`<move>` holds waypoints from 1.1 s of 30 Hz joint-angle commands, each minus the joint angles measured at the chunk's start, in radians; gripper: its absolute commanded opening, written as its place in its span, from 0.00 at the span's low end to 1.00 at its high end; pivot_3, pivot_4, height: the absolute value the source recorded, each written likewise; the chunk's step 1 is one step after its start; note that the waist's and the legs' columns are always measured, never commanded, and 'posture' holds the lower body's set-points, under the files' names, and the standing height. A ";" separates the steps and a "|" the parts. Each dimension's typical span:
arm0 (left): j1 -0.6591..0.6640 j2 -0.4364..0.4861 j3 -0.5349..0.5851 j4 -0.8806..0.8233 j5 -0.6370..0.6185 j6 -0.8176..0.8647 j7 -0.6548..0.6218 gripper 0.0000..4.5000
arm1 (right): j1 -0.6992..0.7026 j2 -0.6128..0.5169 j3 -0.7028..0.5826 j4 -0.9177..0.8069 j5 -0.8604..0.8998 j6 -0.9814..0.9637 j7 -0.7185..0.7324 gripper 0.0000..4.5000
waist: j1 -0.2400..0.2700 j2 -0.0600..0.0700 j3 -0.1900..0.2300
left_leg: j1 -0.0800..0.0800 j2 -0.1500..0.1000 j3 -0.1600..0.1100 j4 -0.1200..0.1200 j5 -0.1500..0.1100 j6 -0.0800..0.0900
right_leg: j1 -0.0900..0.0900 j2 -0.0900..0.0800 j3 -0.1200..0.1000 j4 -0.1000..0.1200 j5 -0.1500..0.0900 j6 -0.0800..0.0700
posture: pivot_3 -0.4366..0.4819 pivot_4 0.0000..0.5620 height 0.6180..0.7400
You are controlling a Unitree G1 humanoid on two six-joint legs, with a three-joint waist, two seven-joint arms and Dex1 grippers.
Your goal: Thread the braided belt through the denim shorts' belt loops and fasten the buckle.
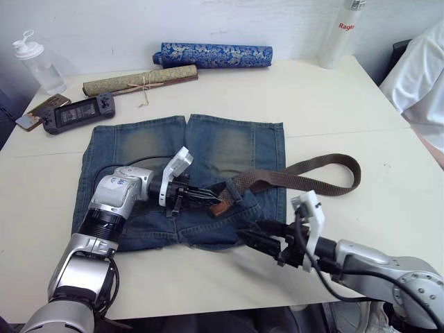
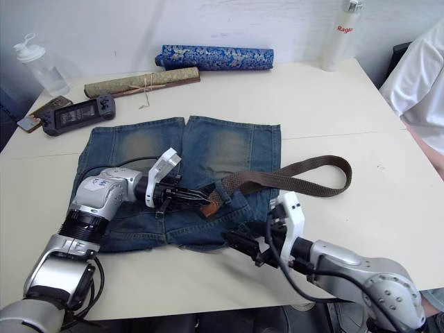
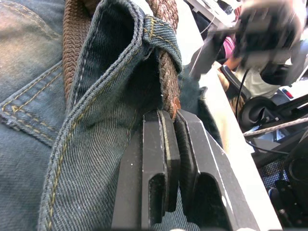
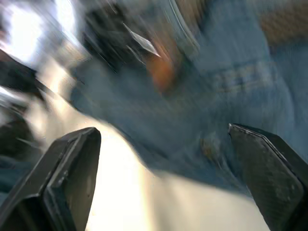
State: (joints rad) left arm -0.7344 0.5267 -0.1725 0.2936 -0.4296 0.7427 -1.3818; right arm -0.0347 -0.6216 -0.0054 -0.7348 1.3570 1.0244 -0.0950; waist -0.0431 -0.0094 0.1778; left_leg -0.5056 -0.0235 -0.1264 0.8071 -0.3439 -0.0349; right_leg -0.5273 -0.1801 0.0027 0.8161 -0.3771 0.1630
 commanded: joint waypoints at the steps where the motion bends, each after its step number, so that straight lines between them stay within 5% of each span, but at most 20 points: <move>1: -0.007 0.008 0.032 -0.037 -0.030 0.006 0.004 0.00 | 0.009 -0.030 0.102 -0.026 -0.247 -0.045 0.037 0.99 | 0.006 0.000 0.000 | 0.000 0.000 0.000 0.000 0.000 0.000 | 0.000 0.000 0.000 0.000 0.000 0.000 | 0.48 0.27 0.22; 5: -0.005 0.005 0.033 -0.048 -0.033 0.009 0.012 0.00 | 0.019 -0.032 0.193 -0.011 -0.443 -0.087 0.047 0.83 | 0.018 -0.001 0.000 | 0.014 0.000 0.000 -0.004 0.000 0.000 | 0.016 0.000 -0.001 -0.008 0.001 0.001 | 0.48 0.27 0.22; 13: 0.006 0.006 0.035 -0.077 -0.037 0.017 0.028 0.00 | 0.015 -0.051 0.254 0.006 -0.641 -0.075 0.087 0.03 | 0.016 -0.002 0.000 | 0.013 0.000 0.000 -0.005 0.000 0.000 | 0.017 0.000 -0.001 -0.013 0.003 0.002 | 0.48 0.27 0.22; 24: 0.049 0.065 0.077 -0.175 -0.078 0.077 0.048 0.00 | 0.090 -0.213 0.013 0.168 -0.800 -0.131 0.211 0.01 | 0.057 -0.003 0.000 | 0.016 -0.002 -0.001 -0.003 0.000 0.000 | 0.028 -0.001 -0.002 -0.025 0.006 0.002 | 0.48 0.27 0.22; 33: 0.069 0.096 0.094 -0.237 -0.124 0.113 0.080 0.00 | 0.063 -0.236 -0.028 0.243 -0.884 -0.149 0.258 0.01 | 0.069 -0.004 -0.001 | 0.015 -0.002 0.000 -0.004 -0.001 -0.001 | 0.031 -0.002 -0.002 -0.034 0.011 0.008 | 0.48 0.27 0.22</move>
State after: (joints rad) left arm -0.6565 0.6157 -0.1208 0.0889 -0.5145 0.8510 -1.3085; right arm 0.0007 -0.8286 -0.0030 -0.6226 0.5650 0.8223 0.1980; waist 0.0259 -0.0132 0.1772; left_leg -0.4898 -0.0260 -0.1265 0.8030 -0.3444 -0.0359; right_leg -0.4946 -0.1823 0.0003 0.7809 -0.3664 0.1693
